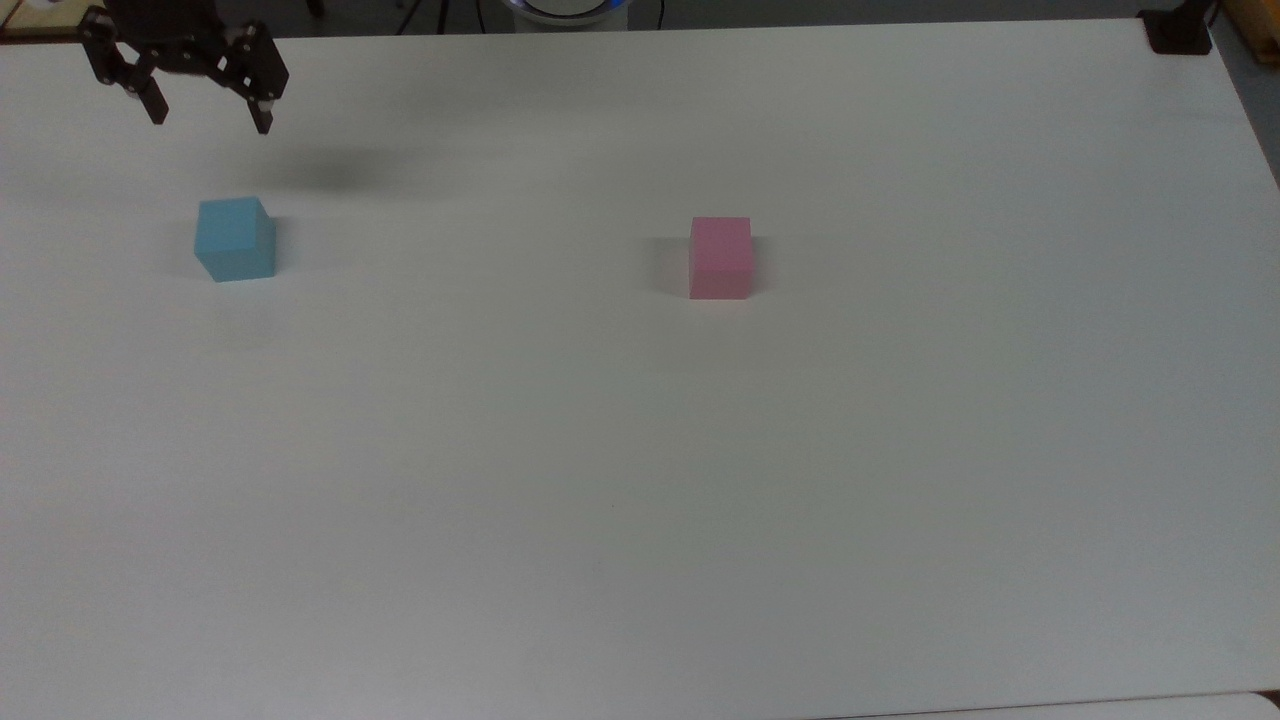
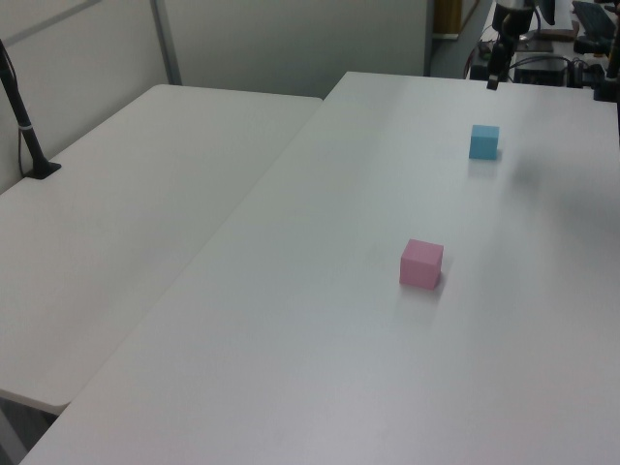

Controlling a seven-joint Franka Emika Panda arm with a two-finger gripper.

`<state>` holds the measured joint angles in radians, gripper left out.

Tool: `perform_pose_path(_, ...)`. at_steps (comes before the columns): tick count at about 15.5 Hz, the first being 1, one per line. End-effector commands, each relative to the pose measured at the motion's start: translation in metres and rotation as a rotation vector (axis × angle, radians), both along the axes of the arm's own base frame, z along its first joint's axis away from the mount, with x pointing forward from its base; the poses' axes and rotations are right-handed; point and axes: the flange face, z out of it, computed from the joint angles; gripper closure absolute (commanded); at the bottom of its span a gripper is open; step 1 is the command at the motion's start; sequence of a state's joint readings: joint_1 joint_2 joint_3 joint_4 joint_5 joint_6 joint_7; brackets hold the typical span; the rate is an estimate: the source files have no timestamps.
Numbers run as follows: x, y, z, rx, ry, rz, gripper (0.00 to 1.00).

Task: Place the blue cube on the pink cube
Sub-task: 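Move the open gripper over the light-blue cube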

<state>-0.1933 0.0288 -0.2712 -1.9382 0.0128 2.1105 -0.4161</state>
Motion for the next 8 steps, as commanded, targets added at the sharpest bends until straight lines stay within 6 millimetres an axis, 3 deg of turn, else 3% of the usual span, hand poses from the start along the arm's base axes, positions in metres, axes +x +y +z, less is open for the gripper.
perform_pose_path(1,-0.006,-0.016,-0.034,-0.008,-0.031,-0.036,0.0)
perform_pose_path(6,0.013,-0.023,-0.087,-0.038,-0.017,-0.045,0.0)
perform_pose_path(8,0.017,-0.027,-0.099,-0.05,-0.026,-0.049,0.0)
